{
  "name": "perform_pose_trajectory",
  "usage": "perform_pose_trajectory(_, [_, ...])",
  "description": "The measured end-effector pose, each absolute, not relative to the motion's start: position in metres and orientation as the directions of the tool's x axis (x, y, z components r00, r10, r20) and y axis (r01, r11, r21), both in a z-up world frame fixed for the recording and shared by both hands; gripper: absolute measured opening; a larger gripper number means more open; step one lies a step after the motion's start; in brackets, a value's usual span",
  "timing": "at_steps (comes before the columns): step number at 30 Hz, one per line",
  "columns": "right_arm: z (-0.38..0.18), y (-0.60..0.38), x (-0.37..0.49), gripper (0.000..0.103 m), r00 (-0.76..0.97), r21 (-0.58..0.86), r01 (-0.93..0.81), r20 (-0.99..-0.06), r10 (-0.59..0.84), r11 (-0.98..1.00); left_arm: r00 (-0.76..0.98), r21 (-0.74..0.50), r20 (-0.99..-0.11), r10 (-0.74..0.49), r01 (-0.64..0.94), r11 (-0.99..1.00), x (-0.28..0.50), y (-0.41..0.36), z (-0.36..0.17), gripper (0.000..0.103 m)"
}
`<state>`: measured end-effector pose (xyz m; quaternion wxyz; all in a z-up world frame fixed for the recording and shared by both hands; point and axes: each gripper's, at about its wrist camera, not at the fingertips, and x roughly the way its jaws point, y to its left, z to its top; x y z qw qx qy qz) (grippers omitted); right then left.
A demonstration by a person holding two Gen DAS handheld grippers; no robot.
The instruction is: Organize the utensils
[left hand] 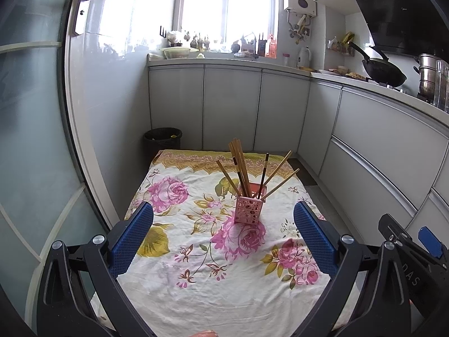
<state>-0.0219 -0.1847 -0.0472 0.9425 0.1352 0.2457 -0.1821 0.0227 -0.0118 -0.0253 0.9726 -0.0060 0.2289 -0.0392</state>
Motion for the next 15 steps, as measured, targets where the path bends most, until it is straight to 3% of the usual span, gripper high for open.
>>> perform_pose_trajectory(9, [-0.0480, -0.1855, -0.0207, 0.096, 0.812, 0.168, 0.408, -0.515, -0.273, 0.897, 0.874, -0.065, -0.471, -0.117, 0.097, 0.993, 0.0285, -0.0098, -0.0276, 0.096])
perform_pose_trajectory(15, [-0.0517, -0.1873, -0.0178, 0.096, 0.807, 0.170, 0.412, -0.524, -0.272, 0.895, 0.907, -0.081, -0.401, -0.131, 0.107, 0.991, 0.0254, -0.0078, -0.0257, 0.095])
